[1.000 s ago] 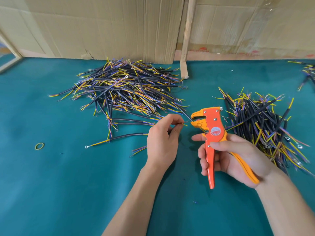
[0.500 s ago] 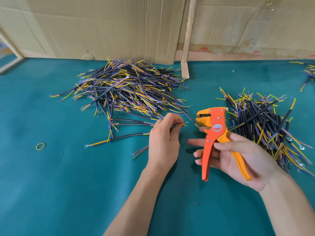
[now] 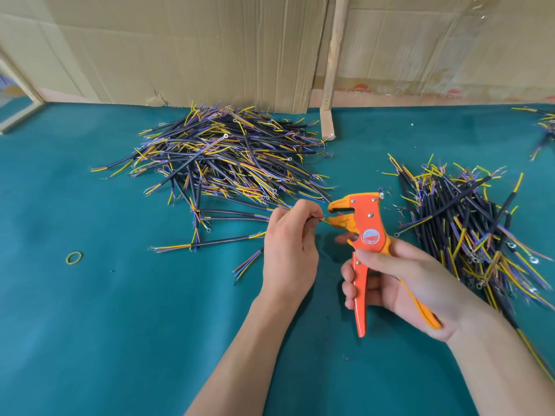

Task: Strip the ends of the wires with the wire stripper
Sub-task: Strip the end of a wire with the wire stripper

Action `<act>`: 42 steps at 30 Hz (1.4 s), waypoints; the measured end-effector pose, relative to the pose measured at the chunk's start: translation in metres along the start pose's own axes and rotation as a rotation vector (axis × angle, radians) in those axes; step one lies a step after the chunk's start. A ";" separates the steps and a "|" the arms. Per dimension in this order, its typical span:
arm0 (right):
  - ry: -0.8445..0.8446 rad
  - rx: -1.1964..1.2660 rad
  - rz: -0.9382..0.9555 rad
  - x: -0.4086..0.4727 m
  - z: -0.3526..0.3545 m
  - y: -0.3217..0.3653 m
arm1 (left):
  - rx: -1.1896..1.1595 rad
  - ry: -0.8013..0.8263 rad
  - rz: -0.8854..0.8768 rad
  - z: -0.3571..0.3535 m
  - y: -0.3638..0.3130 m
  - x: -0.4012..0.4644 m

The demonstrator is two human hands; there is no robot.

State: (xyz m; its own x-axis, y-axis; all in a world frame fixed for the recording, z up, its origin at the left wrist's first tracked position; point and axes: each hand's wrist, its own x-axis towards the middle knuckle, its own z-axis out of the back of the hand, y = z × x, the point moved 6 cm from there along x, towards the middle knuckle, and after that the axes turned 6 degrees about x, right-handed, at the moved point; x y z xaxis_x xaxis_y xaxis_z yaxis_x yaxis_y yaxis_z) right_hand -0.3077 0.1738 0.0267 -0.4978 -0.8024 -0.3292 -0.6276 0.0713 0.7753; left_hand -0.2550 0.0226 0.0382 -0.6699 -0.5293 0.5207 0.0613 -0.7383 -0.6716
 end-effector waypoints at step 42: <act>-0.030 -0.013 0.068 0.001 0.002 0.002 | -0.108 -0.101 0.134 0.001 0.010 0.002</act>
State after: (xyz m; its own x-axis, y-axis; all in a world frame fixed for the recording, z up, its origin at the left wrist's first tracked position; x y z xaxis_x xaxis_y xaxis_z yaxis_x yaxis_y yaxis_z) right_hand -0.3101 0.1742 0.0267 -0.5568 -0.7777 -0.2917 -0.5843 0.1172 0.8030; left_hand -0.2548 0.0137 0.0330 -0.5833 -0.6631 0.4691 0.0618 -0.6121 -0.7884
